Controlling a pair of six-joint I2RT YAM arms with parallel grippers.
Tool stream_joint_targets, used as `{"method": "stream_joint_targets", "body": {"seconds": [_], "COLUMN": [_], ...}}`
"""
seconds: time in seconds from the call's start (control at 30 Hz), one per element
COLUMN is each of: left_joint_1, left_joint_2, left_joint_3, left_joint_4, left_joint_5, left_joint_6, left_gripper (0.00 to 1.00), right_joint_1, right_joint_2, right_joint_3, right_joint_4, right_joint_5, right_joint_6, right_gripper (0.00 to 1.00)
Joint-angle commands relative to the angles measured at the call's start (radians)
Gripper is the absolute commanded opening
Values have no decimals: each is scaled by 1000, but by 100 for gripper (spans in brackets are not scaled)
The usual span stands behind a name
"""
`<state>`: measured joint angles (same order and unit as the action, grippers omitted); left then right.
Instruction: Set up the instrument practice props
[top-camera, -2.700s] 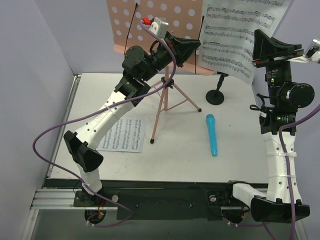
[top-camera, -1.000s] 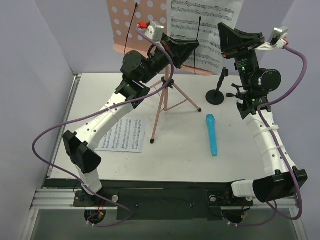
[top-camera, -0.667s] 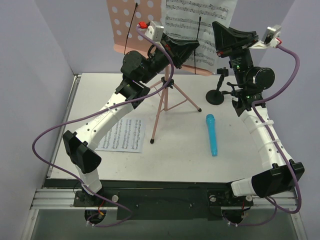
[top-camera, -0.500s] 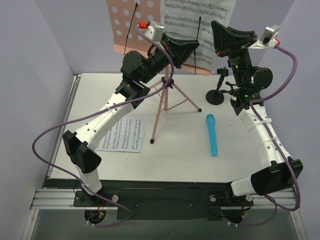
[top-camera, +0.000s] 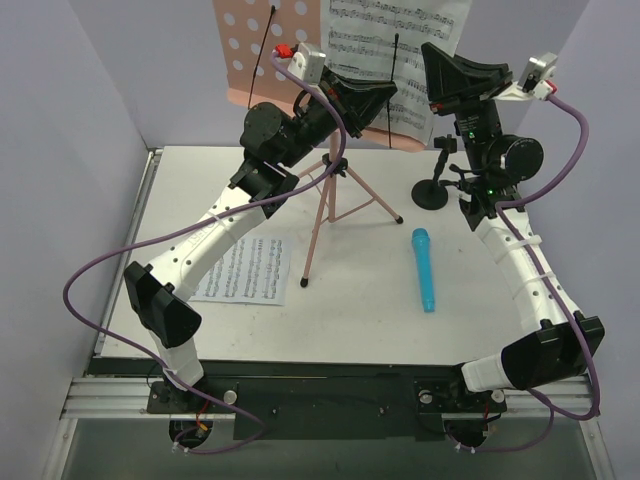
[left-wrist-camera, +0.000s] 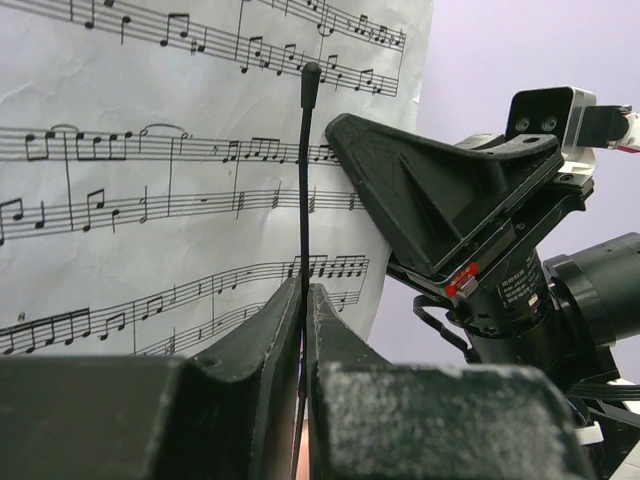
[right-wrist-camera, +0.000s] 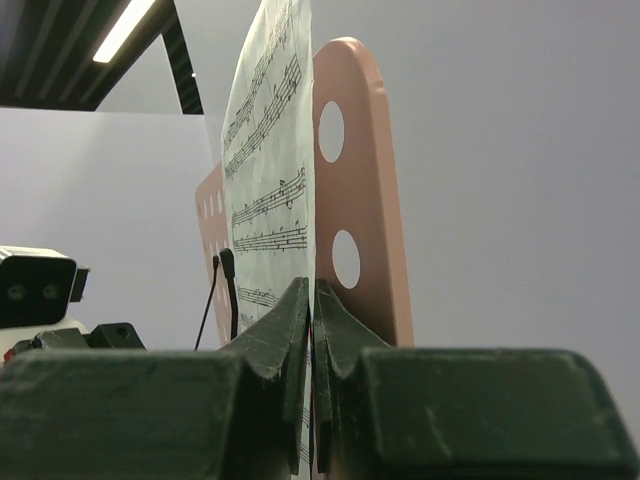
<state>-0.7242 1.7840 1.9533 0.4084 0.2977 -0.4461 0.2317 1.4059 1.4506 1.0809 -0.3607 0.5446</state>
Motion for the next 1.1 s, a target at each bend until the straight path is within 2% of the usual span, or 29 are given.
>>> {"method": "stream_joint_targets", "body": {"seconds": [0.0,0.17,0.83,0.9,0.93,1.0,1.07], "left_joint_1": [8,8,8,8,8,8,8], "left_joint_2": [-54,-51,-26,-21,-21,-21,-26], "left_joint_3": [2,6,39,41,41,39,32], "left_joint_4": [49,50,41,41,41,46,50], "left_joint_5": [26,27,47,50,50,50,49], "left_joint_6": [-19,-23,-32,-37,-40,-40,-40], "left_gripper": [12,0,1,8,18,27,32], "right_joint_1": [1,-5,-23,-25,-26,-26,-28], "right_joint_2": [-42,-68,-117,-119,-119,-120,-122], "right_joint_3": [-18,-42,-64,-62,-62,-64,-65], "right_joint_4": [51,33,11,11,13,11,10], "right_joint_5": [-21,-23,-23,-23,-23,-23,-23], "right_joint_6": [-61,-90,-120,-120,-120,-123,-124], "right_gripper": [0,0,0,0,0,0,0]}}
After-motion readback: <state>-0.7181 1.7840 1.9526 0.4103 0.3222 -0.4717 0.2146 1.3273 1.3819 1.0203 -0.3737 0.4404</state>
